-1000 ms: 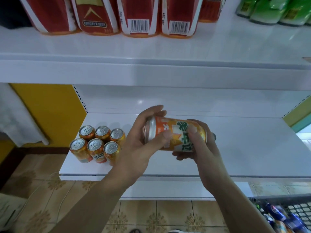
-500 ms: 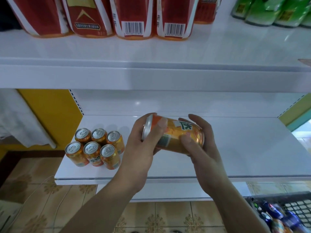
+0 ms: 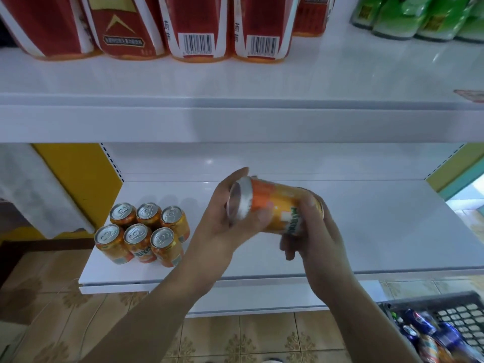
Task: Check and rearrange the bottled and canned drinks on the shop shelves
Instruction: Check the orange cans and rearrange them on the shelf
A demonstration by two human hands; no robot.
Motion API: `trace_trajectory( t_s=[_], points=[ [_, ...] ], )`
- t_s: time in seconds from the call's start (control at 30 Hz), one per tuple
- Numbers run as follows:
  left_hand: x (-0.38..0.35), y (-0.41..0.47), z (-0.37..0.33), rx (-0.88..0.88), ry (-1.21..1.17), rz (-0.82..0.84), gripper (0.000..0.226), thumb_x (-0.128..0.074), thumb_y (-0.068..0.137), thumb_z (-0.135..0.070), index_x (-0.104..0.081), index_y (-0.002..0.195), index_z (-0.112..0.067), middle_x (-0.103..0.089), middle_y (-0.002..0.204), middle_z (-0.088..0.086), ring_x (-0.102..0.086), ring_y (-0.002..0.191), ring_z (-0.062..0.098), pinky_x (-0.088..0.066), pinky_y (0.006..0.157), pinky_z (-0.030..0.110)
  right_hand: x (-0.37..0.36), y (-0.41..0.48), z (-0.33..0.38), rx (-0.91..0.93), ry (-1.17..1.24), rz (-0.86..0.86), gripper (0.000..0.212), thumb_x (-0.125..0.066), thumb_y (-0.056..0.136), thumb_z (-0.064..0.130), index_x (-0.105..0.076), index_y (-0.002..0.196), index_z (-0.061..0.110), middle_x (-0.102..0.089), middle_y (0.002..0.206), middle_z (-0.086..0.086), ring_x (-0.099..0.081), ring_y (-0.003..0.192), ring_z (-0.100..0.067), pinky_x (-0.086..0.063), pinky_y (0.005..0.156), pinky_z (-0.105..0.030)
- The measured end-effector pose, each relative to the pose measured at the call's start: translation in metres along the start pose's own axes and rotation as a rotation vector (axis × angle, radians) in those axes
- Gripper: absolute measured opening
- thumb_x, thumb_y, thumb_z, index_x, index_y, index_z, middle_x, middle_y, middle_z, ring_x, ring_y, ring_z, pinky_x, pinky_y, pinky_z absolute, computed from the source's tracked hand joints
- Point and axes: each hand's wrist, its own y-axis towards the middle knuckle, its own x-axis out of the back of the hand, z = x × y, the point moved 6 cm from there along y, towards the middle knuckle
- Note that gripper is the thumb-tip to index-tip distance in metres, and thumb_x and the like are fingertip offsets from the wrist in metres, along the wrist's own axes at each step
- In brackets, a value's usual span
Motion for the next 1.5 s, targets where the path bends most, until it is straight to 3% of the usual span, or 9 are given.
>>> trace_trajectory(
  t_s=[0.1, 0.2, 0.27, 0.4, 0.6, 0.77, 0.93, 1.17, 1.5],
  points=[
    [-0.002, 0.0, -0.006, -0.108, 0.005, -0.038, 0.054, -0.082, 0.075, -0.035, -0.058, 0.124, -0.036, -0.063, 0.126, -0.013, -0.061, 0.118, 0.009, -0.058, 0.08, 0.026, -0.006, 0.001, -0.01, -0.168, 0.043, 0.024, 0.074, -0.062, 0.078, 0.07, -0.06, 0.117, 0.008, -0.068, 0.073, -0.007, -0.066, 0.059, -0.018, -0.05, 0.049, -0.024],
    [-0.003, 0.002, -0.006, -0.026, -0.059, -0.205, 0.048, -0.077, 0.066, -0.048, -0.062, 0.11, -0.04, -0.065, 0.115, -0.013, -0.065, 0.108, 0.011, -0.056, 0.072, 0.019, -0.004, 0.001, -0.012, -0.066, 0.109, 0.012, 0.056, -0.069, 0.082, 0.056, -0.056, 0.133, 0.036, -0.065, 0.115, 0.001, -0.073, 0.097, -0.023, -0.058, 0.07, -0.029],
    [-0.004, 0.003, -0.004, 0.009, -0.001, -0.206, 0.054, -0.075, 0.065, -0.056, -0.058, 0.114, -0.042, -0.062, 0.116, -0.017, -0.062, 0.109, 0.009, -0.054, 0.073, 0.015, -0.004, 0.001, -0.015, -0.028, 0.153, -0.019, 0.052, -0.067, 0.081, 0.048, -0.057, 0.131, 0.038, -0.062, 0.12, -0.001, -0.072, 0.097, -0.024, -0.057, 0.069, -0.029],
    [-0.016, 0.006, -0.008, -0.063, 0.066, 0.001, 0.058, -0.069, 0.076, -0.05, -0.055, 0.131, -0.035, -0.064, 0.124, -0.022, -0.056, 0.119, -0.004, -0.05, 0.095, 0.017, -0.01, 0.003, -0.026, -0.218, 0.439, -0.081, 0.069, -0.061, 0.079, 0.067, -0.061, 0.117, 0.01, -0.066, 0.084, -0.01, -0.061, 0.062, -0.017, -0.044, 0.048, -0.023],
    [-0.028, 0.004, -0.01, -0.104, -0.082, 0.131, 0.052, -0.064, 0.084, -0.026, -0.056, 0.136, -0.028, -0.063, 0.136, -0.007, -0.053, 0.132, 0.012, -0.046, 0.108, 0.033, -0.02, 0.001, -0.028, -0.361, 0.6, 0.043, 0.06, -0.032, 0.1, 0.06, -0.069, 0.089, 0.014, -0.062, 0.071, -0.008, -0.036, 0.038, -0.009, -0.027, 0.03, -0.016],
    [-0.038, 0.003, -0.009, -0.096, -0.092, 0.14, 0.048, -0.059, 0.085, -0.011, -0.06, 0.129, -0.028, -0.068, 0.128, -0.009, -0.06, 0.121, 0.006, -0.049, 0.088, 0.016, -0.015, 0.001, -0.031, -0.395, 0.66, 0.105, 0.065, -0.03, 0.102, 0.056, -0.073, 0.073, 0.017, -0.059, 0.065, -0.006, -0.033, 0.033, -0.007, -0.024, 0.027, -0.015],
    [-0.049, 0.002, -0.008, -0.129, -0.079, 0.176, 0.048, -0.066, 0.083, -0.019, -0.062, 0.13, -0.029, -0.067, 0.129, -0.009, -0.06, 0.119, 0.006, -0.049, 0.084, 0.017, -0.006, 0.0, -0.027, -0.407, 0.66, 0.11, 0.069, -0.025, 0.106, 0.046, -0.072, 0.064, 0.02, -0.055, 0.057, -0.001, -0.03, 0.033, -0.007, -0.018, 0.03, -0.015],
    [-0.068, 0.003, -0.008, -0.175, -0.143, 0.216, 0.044, -0.063, 0.083, -0.017, -0.067, 0.126, -0.028, -0.065, 0.133, -0.006, -0.054, 0.131, 0.017, -0.046, 0.106, 0.033, 0.016, 0.007, -0.02, -0.346, 0.663, 0.074, 0.064, -0.026, 0.107, 0.034, -0.065, 0.058, 0.022, -0.046, 0.053, 0.003, -0.029, 0.038, -0.008, -0.02, 0.036, -0.017],
    [-0.116, 0.006, 0.01, -0.15, -0.186, 0.237, 0.041, -0.056, 0.089, -0.016, -0.067, 0.127, -0.024, -0.063, 0.136, -0.002, -0.052, 0.134, 0.019, -0.043, 0.105, 0.026, 0.07, 0.011, -0.018, -0.295, 0.679, 0.049, 0.071, -0.023, 0.11, 0.034, -0.068, 0.056, 0.022, -0.048, 0.052, 0.002, -0.039, 0.039, -0.009, -0.026, 0.037, -0.019]
  ],
)
